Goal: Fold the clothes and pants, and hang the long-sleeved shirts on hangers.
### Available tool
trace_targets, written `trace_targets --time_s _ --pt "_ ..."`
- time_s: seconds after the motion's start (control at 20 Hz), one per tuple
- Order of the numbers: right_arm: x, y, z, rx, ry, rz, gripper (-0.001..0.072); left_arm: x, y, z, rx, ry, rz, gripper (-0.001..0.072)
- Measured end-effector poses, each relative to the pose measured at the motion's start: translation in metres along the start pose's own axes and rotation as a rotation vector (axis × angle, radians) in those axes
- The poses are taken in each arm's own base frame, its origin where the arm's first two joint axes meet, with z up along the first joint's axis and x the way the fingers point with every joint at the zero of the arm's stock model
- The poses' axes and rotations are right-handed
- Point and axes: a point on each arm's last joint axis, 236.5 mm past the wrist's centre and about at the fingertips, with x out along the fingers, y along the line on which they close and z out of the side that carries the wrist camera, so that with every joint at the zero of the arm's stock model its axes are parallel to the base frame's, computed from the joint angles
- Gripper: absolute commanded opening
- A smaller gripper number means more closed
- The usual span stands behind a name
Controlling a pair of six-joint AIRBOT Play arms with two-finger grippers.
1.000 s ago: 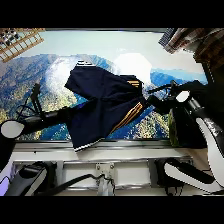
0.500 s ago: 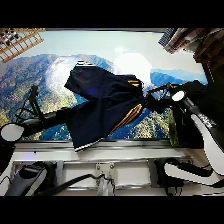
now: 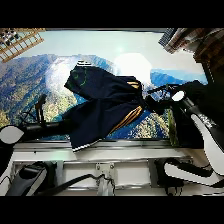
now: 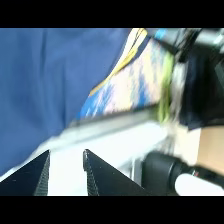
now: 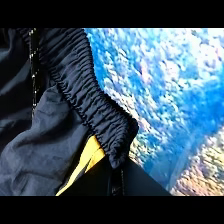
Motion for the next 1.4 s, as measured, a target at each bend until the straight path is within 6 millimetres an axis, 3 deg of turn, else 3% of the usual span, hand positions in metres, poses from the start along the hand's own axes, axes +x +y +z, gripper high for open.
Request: trace_targets --time_s 0.1,0.35,0.6,0.8,0.85,0.9,1.1,1.4 --pt "-0.003 0.001 0.000 -0.016 -0.004 -0.002 0.0033 -0.008 0.015 -0.019 -0.018 0.049 0.072 0.0416" --pt "-0.008 0.009 0.007 -0.011 -0.042 0.026 0.0033 -0.029 0.044 -0.055 -0.098 0.100 0.210 0.0416" --pt "-0.009 0.019 0.014 0.020 -0.073 0.070 0.0033 -0.016 0.079 -0.081 -0.192 0.189 0.299 0.0417" --pt "-0.010 0.021 0.016 0.027 -0.083 0.080 0.0033 0.009 0.077 -0.096 -0.253 0.243 0.227 0.0417" --pt "-0.010 0.022 0.017 0.028 -0.086 0.083 0.0033 0.014 0.077 -0.101 -0.262 0.256 0.218 0.0429" --pt "-0.010 0.022 0.017 0.029 -0.089 0.083 0.0033 0.018 0.078 -0.106 -0.279 0.272 0.212 0.0497" --pt "-0.010 0.022 0.019 0.029 -0.096 0.085 0.0033 0.031 0.078 -0.123 -0.372 0.309 0.188 0.0504" --pt "-0.010 0.023 0.020 0.031 -0.100 0.087 0.0032 0.047 0.077 -0.115 -0.461 0.246 0.138 0.0504"
